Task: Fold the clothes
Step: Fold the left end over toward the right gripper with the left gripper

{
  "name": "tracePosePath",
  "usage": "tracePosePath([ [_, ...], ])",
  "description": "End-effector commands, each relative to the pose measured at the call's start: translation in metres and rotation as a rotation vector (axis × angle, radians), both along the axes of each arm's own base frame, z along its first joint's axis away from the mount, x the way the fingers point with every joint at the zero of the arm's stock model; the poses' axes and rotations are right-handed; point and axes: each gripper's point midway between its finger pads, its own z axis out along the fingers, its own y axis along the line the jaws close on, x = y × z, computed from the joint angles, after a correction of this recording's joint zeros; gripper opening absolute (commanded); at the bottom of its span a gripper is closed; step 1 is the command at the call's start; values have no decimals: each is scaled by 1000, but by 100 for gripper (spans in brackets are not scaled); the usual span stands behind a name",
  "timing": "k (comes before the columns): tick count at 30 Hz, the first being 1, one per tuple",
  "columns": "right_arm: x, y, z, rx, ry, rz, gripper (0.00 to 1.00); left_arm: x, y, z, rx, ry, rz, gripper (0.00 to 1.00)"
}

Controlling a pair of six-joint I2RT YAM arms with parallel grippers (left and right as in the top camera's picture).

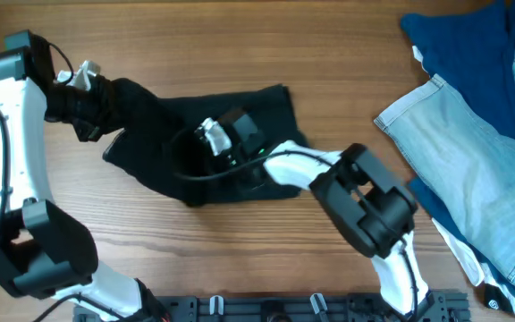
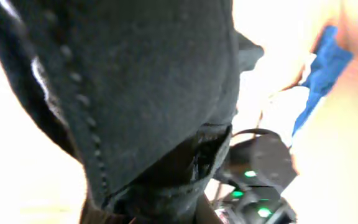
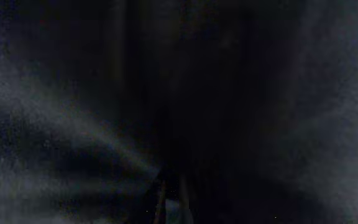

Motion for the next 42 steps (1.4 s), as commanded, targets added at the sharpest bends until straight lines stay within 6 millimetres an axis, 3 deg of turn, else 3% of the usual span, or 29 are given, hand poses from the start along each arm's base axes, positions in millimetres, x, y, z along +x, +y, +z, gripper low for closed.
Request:
tracePosePath([
  [1, -18, 21, 4, 57, 37, 44, 10, 2, -28, 32, -72, -103, -63, 4],
  [3, -11, 12, 4, 27, 63, 22, 15, 0, -38, 30, -50, -96, -98, 4],
  [5, 19, -18, 17, -9, 67, -60, 20, -4, -39, 23, 3, -75, -120, 4],
  [7, 54, -57, 48, -12, 29, -132, 20, -6, -42, 18, 48, -62, -144, 4],
  [9, 75, -105, 77, -43, 0, -199, 20, -7, -51, 17, 60, -61, -173, 4],
  [10, 80, -131, 80, -96, 7, -247, 20, -7, -54, 17, 61, -66, -184, 4],
  [12, 80, -184, 62, -275, 66, -356, 17, -6, -61, 17, 63, -80, -205, 4],
  [14, 68, -219, 39, -424, 123, -386, 14, -5, -71, 18, 62, -90, -230, 4],
  [19, 38, -235, -4, -548, 187, -314, 17, -2, -111, 20, 54, -119, -287, 4],
  [22, 26, -252, -30, -656, 235, -321, 17, -4, -159, 20, 50, -186, -411, 4],
  [26, 20, -254, -38, -674, 265, -312, 17, -6, -194, 2, 177, -178, -415, 4],
  [31, 18, -254, -38, -677, 270, -310, 16, -8, -247, -10, 218, -228, -445, 4],
  [33, 17, -255, -38, -679, 274, -308, 16, -8, -259, -14, 212, -241, -468, 8],
  [36, 17, -255, -38, -680, 276, -308, 16, -6, -264, -15, 207, -255, -474, 31],
  [39, 16, -256, -38, -684, 280, -307, 13, -2, -262, -13, 207, -271, -473, 36],
  [42, 24, -275, -30, -769, 286, -428, 10, 7, -246, -13, 219, -275, -454, 38],
])
